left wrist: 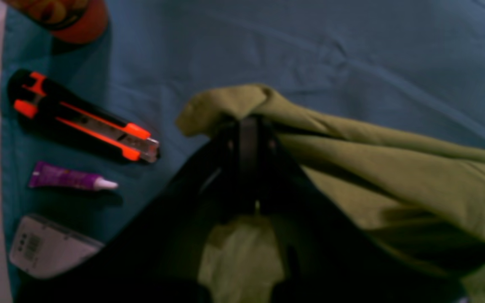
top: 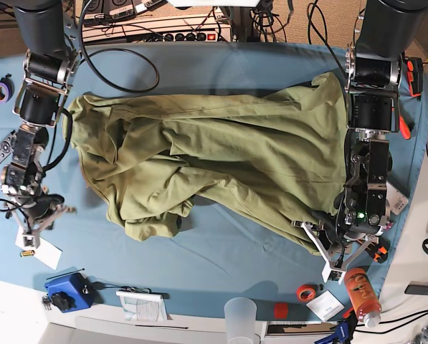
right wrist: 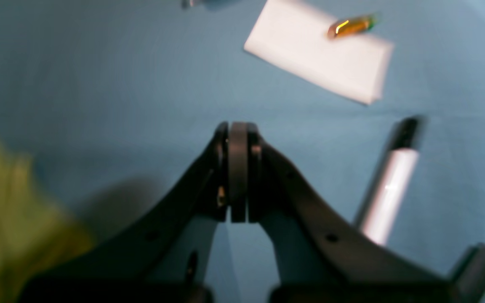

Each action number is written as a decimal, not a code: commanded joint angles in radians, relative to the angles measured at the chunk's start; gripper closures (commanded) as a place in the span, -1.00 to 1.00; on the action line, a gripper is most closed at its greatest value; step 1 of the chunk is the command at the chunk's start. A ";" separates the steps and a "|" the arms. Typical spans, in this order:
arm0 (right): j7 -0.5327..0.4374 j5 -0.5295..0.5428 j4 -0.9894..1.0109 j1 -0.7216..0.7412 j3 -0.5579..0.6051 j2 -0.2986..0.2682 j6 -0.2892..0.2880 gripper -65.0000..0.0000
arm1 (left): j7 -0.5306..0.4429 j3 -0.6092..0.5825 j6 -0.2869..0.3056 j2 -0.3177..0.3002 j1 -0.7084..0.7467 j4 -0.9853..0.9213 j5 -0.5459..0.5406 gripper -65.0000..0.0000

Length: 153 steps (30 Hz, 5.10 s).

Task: Layout the t-shirt on the table in an organized manner, then fold the t-shirt properly
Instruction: 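Pull the shirt edges with both grippers to stretch it flat, then grasp the shirt corners with both grippers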

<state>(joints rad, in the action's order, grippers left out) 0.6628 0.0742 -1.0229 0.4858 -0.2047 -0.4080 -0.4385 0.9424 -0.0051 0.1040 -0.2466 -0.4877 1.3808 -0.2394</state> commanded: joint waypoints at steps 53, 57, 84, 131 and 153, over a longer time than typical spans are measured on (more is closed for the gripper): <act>-0.087 0.067 0.050 0.060 0.085 0.023 0.039 1.00 | -0.039 0.004 -0.003 -0.003 -0.005 0.017 0.040 1.00; -0.095 0.067 0.050 0.060 0.086 -0.003 0.039 1.00 | -0.128 0.004 -0.002 -0.003 -0.006 0.008 0.064 1.00; 0.165 0.301 -0.291 0.053 -0.089 -0.006 -0.200 0.50 | 0.044 0.004 -0.033 -0.003 -0.001 0.176 0.050 -0.03; 0.538 0.648 -0.645 -0.546 -0.317 -0.076 -0.150 0.10 | 0.137 0.063 0.028 -0.006 0.743 0.729 0.045 -0.04; 0.512 0.750 -0.644 -0.700 -0.540 0.087 -0.260 0.10 | 0.134 0.063 0.027 -0.005 0.743 0.729 0.045 -0.04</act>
<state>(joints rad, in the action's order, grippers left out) 1.2007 0.8009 -1.6516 -0.2272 -0.7391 -0.2981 -0.6937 1.0962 0.0540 0.1310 -0.2470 0.2623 2.0918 -0.1917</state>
